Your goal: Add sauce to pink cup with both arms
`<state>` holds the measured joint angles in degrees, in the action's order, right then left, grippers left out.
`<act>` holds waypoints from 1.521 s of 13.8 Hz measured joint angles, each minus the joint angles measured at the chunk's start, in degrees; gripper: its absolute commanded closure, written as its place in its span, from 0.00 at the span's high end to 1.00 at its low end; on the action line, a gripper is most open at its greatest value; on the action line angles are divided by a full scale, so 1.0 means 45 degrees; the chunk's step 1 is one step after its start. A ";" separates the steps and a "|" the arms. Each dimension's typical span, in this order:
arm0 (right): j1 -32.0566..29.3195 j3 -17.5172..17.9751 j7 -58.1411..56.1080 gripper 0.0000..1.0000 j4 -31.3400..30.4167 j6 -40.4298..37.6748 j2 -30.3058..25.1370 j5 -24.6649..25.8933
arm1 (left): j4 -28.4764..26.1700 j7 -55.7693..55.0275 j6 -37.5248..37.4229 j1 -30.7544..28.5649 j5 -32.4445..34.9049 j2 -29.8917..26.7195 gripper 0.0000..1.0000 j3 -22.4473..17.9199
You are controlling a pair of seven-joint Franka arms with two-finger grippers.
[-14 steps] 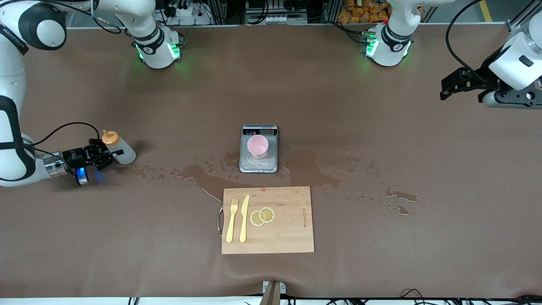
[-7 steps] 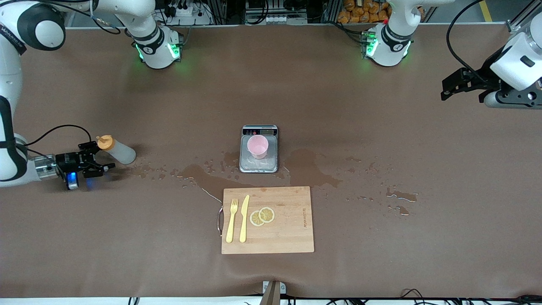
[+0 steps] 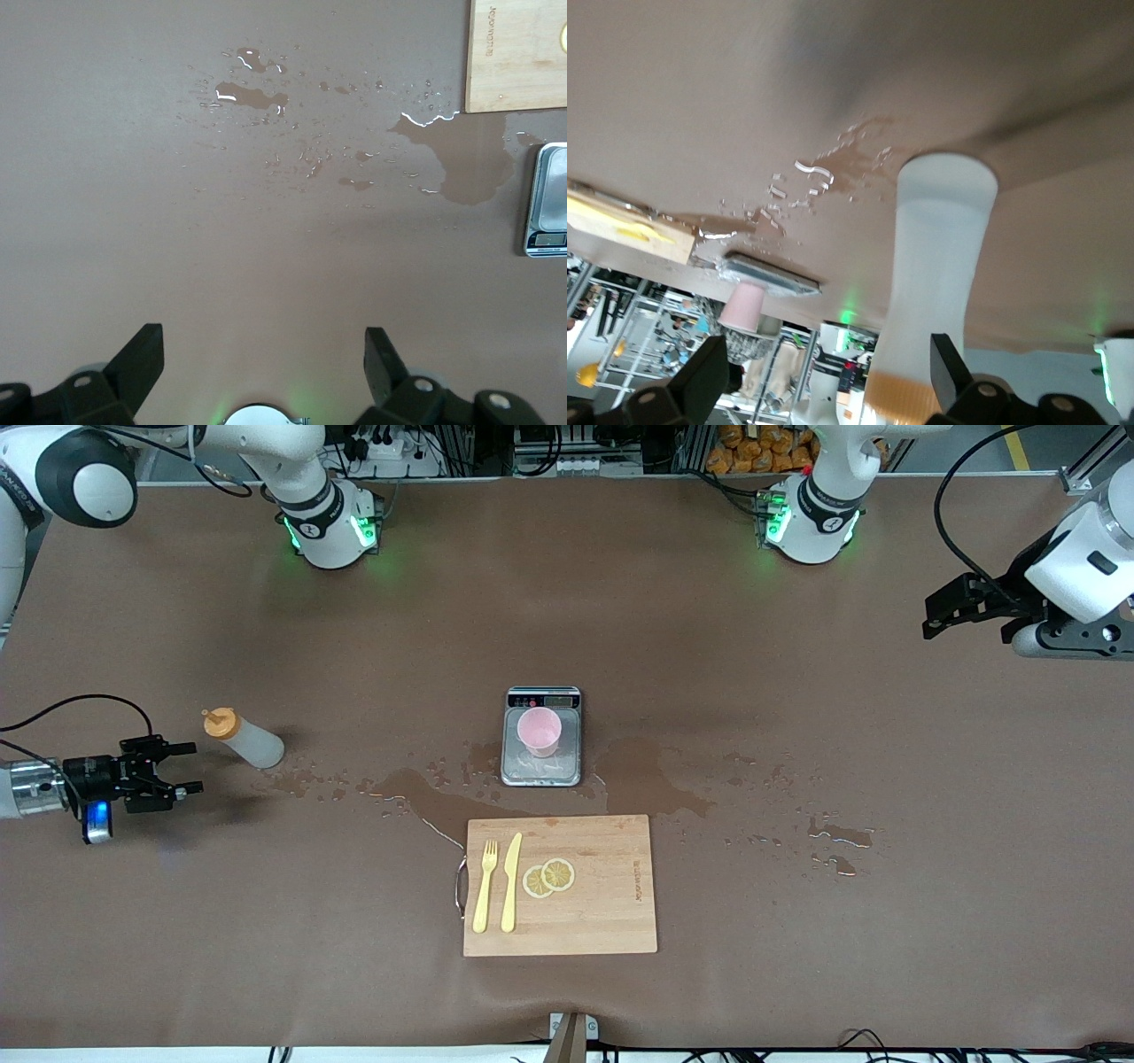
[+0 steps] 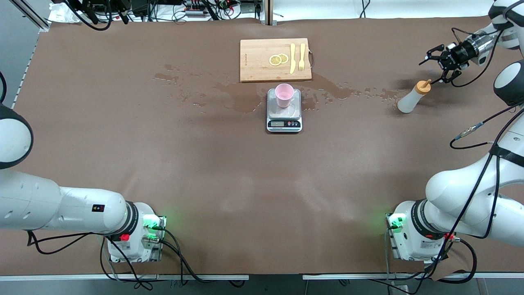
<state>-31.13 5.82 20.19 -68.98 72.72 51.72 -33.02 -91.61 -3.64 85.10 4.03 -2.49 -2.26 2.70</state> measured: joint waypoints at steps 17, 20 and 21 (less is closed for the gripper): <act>0.4754 0.0120 0.1624 1.00 -0.0402 0.0059 -0.5886 0.3761 | 0.0049 0.0000 0.0000 0.0080 -0.0001 0.0004 1.00 -0.0006; 0.5275 0.0123 0.1637 1.00 -0.2816 0.1693 -0.7593 0.3840 | 0.0051 0.0000 0.0000 0.0104 0.0040 0.0004 1.00 0.0000; 0.5370 0.0124 0.1636 1.00 -0.3470 0.2031 -0.8044 0.3849 | 0.0059 0.0001 0.0000 0.0110 0.0138 0.0004 1.00 0.0006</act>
<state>-6.97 6.38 27.56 -84.60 81.86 15.52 -15.70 -91.35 -3.64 85.10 4.53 -1.87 -2.24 2.73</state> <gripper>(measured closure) 0.000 0.000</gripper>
